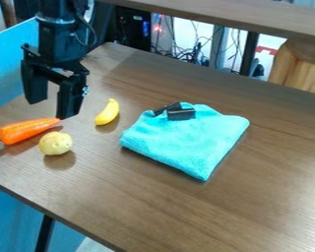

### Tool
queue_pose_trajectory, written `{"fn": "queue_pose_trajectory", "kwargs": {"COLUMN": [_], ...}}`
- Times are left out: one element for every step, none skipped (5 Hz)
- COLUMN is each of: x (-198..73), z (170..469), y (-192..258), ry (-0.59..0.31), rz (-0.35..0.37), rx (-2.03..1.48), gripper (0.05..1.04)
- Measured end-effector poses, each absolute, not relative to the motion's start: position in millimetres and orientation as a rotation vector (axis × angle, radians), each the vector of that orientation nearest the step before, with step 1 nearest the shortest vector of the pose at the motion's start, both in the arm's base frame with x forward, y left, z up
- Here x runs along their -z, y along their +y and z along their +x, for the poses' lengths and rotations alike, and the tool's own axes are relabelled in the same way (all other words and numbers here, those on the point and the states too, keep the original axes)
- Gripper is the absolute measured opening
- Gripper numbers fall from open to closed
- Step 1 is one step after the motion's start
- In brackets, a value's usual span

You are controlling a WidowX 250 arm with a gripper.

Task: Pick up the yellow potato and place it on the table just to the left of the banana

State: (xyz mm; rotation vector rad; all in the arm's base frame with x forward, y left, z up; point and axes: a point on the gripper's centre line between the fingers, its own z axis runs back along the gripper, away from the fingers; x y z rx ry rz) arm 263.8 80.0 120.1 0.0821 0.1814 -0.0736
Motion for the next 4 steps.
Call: {"fn": "queue_pose_trajectory", "kwargs": {"x": [-112.6, -109.3, -110.6, -110.5], "z": [262.2, 263.7, 260.3, 260.3], "y": [79.2, 83.5, 95.4, 105.0], "ry": [0.209, 0.215, 0.225, 0.227], "rz": [0.075, 0.087, 0.093, 0.114], "rx": [0.077, 0.18, 0.229, 0.311], "gripper": [1.009, 1.009, 1.009, 1.009]}}
